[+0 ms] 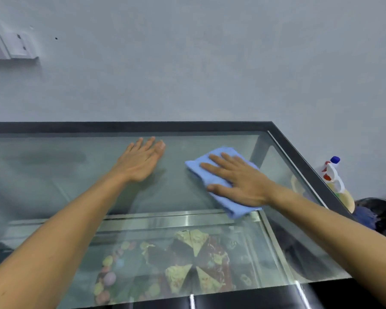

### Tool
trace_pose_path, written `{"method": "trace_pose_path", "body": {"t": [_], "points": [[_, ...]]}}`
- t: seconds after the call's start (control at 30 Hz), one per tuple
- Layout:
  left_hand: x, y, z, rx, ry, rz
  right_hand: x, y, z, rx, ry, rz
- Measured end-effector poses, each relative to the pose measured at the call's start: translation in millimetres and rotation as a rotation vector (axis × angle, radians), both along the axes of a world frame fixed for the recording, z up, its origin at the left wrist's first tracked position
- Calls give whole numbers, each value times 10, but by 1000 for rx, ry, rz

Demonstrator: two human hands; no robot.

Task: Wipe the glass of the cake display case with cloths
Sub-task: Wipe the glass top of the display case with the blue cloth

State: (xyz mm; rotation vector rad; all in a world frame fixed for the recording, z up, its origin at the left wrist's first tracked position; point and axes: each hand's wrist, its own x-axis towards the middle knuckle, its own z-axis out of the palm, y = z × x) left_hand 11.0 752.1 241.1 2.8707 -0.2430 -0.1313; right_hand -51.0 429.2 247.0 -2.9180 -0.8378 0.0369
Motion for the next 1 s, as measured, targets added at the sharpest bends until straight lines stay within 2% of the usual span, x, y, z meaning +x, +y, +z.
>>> {"method": "trace_pose_path", "body": {"t": [0.07,0.13,0.27,0.33,0.43,0.5,0.57,0.63,0.73,0.8,0.87,0.93,1.0], "points": [[-11,7,-15,60,-15,-26,-12,-462,56,13,58,-105],[-22,-14,-10,92,-33,-27,303,-684,101,12,60,-258],[-45,-39,25,103,-28,-23,975,-376,92,-37,27,-524],[-45,-42,19,98,-23,-18,1009,67,75,-63,49,-465],[-20,-50,34,75,-15,-15,419,530,76,-99,44,-186],[-31,-41,34,78,-16,-14,-325,427,37,-80,16,2],[-43,-35,43,92,-22,-19,-972,-31,37,-12,39,82],[-68,-41,49,92,-18,-20,-1199,-605,104,2,64,2],[-97,-60,68,105,-15,-15,-788,-1078,183,-13,83,-276],[-122,-52,72,111,-11,-13,-371,-988,149,-28,27,-414],[-165,-48,58,110,-7,-9,-83,-536,106,-26,29,-502],[-184,-49,58,108,-4,-8,-78,142,78,-35,56,-396],[-213,-47,60,108,-3,-16,-517,739,68,-62,63,-175]]}}
